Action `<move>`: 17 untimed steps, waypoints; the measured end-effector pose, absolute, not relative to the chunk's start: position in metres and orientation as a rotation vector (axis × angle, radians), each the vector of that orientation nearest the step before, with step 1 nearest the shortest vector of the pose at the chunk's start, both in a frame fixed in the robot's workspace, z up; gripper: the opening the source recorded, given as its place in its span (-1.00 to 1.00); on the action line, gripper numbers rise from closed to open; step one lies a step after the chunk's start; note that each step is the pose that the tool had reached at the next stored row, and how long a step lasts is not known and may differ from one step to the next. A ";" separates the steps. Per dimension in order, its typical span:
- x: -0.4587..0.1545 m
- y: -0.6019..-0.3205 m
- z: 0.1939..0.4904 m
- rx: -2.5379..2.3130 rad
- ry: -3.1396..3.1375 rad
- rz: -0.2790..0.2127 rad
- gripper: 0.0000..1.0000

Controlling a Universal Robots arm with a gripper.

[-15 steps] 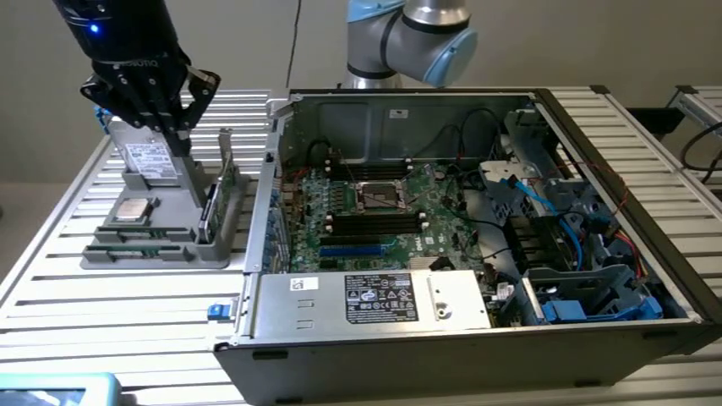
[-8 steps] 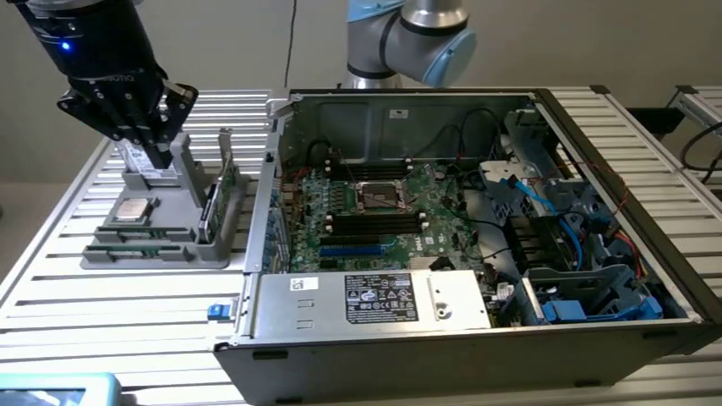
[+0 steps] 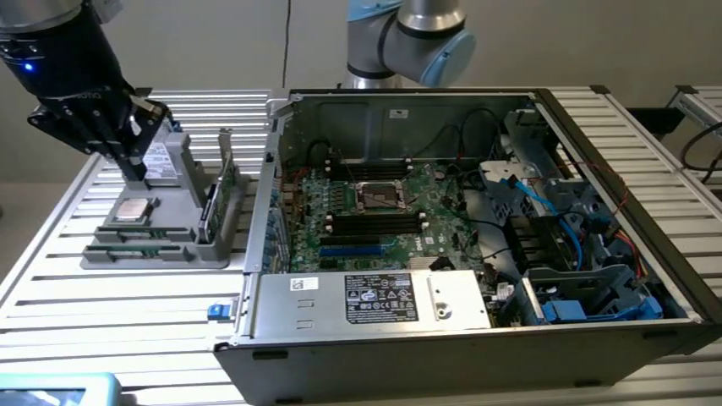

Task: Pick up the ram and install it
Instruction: 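Reach for the ram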

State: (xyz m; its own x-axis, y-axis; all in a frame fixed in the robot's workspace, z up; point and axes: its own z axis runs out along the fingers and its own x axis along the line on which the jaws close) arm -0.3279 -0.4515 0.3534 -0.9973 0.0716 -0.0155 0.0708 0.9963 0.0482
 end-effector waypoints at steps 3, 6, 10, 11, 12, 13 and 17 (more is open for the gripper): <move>-0.342 -0.451 0.349 0.111 3.122 0.073 -0.79; -0.355 -0.450 0.346 0.111 3.122 0.071 -0.79; -0.368 -0.443 0.343 0.111 3.122 0.060 -0.79; -0.371 -0.440 0.342 0.111 3.122 0.055 -0.79; -0.372 -0.438 0.341 0.111 3.122 0.049 -0.79; -0.374 -0.435 0.340 0.111 3.122 0.044 -0.79; -0.378 -0.424 0.337 0.111 3.121 0.014 -0.79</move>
